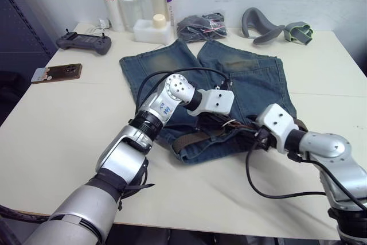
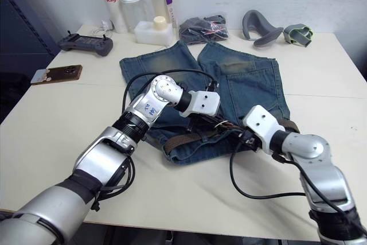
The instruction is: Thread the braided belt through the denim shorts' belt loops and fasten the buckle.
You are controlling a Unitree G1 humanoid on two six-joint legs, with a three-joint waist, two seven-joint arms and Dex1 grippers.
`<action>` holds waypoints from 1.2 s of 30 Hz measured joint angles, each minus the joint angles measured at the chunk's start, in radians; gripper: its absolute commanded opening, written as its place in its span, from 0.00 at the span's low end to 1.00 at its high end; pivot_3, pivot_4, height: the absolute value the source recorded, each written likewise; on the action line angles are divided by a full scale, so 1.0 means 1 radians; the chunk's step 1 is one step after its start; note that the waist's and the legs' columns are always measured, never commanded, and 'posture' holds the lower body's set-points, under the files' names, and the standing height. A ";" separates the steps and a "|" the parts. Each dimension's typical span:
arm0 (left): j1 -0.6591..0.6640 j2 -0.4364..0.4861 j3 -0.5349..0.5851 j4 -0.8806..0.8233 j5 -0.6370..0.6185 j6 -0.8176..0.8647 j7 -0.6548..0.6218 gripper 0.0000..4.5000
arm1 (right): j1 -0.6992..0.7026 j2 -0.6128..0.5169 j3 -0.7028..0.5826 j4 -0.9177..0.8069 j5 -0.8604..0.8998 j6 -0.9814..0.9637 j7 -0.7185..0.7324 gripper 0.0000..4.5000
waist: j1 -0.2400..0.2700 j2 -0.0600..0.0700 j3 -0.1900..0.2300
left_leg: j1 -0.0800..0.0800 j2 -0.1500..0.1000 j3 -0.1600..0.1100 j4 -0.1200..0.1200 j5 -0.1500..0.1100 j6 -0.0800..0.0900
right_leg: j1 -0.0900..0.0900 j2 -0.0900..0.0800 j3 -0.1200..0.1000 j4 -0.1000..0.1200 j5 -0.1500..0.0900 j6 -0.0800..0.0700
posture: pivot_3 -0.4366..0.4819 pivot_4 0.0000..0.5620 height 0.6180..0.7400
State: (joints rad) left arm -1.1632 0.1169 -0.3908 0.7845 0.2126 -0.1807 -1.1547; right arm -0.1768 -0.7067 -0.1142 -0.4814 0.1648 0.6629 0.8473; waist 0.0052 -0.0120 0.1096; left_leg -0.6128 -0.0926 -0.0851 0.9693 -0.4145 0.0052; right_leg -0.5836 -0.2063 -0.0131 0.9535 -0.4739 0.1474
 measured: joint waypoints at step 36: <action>0.012 0.000 -0.009 -0.031 -0.002 0.027 0.005 0.00 | -0.081 -0.021 0.002 0.081 0.232 0.052 -0.093 0.57 | -0.003 0.000 0.000 | -0.001 -0.003 0.000 -0.001 0.002 0.002 | 0.001 -0.005 -0.002 -0.001 0.000 0.000 | 0.48 0.27 0.09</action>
State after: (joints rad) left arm -1.1514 0.1173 -0.3995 0.7538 0.2102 -0.1536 -1.1499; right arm -0.2580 -0.7273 -0.1121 -0.4008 0.3966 0.7152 0.7543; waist 0.0022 -0.0123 0.1093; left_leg -0.6139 -0.0953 -0.0850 0.9679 -0.4124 0.0072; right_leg -0.5829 -0.2112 -0.0154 0.9521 -0.4738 0.1475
